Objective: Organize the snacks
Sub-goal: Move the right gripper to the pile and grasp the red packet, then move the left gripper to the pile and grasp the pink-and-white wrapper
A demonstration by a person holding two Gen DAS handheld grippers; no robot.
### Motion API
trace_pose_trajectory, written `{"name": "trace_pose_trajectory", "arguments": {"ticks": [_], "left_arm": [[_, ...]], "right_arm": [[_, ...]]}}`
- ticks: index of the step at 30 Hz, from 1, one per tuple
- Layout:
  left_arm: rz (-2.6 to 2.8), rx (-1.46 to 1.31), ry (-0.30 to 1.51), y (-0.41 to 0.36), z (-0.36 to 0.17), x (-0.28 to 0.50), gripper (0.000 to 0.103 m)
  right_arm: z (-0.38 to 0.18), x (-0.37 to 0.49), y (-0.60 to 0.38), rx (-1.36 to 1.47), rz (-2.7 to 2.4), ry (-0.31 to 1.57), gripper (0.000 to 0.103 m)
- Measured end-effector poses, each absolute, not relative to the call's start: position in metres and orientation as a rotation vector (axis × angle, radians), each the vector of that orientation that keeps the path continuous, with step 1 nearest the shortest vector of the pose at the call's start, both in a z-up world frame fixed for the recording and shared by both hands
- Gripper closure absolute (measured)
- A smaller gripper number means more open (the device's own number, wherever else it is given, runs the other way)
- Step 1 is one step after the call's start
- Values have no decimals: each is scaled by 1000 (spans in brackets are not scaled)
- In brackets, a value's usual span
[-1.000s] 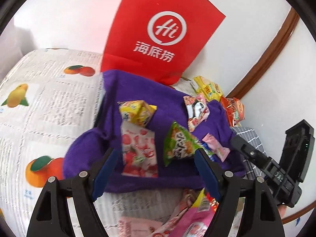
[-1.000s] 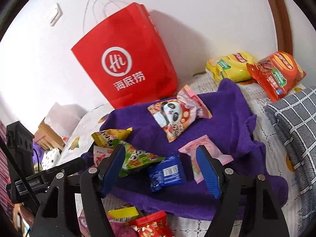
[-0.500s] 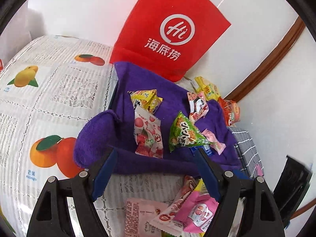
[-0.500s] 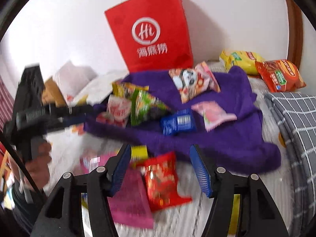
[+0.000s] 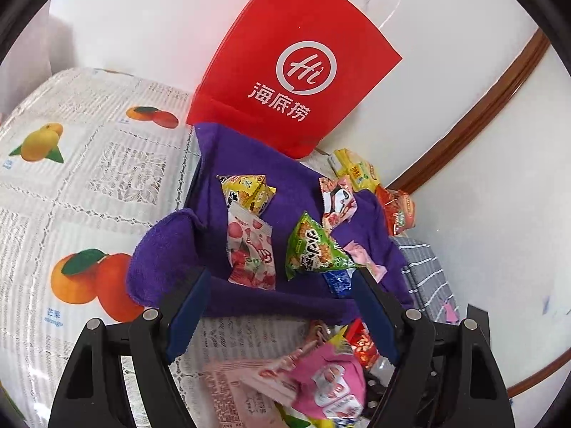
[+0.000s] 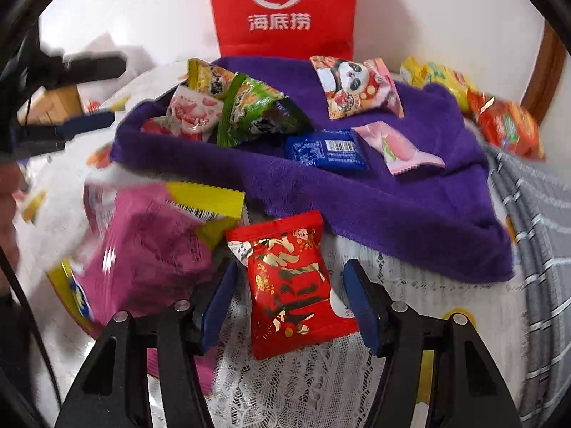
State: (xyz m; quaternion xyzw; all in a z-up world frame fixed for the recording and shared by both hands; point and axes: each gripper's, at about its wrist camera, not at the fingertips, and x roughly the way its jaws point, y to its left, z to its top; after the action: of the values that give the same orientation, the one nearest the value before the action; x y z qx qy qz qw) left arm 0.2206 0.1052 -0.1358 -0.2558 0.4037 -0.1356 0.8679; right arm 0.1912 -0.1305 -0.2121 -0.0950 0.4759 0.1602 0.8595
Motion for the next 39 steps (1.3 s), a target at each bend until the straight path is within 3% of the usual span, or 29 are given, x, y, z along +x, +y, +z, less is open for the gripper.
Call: {"name": "trace_pose_trajectory", "arguments": {"ticks": [17,23,39], "left_arm": [[-316,-546,843,101,-133,219,24],[-320,-541,833,101,-131,218,24],[-328,-552,851,101,-134,218,24]], "right_arm": [[-214,189,-138,-154,320,982,43],[-212,179,-144,-139,275,975,57],[-210,159,-209,9,9,980,59]]}}
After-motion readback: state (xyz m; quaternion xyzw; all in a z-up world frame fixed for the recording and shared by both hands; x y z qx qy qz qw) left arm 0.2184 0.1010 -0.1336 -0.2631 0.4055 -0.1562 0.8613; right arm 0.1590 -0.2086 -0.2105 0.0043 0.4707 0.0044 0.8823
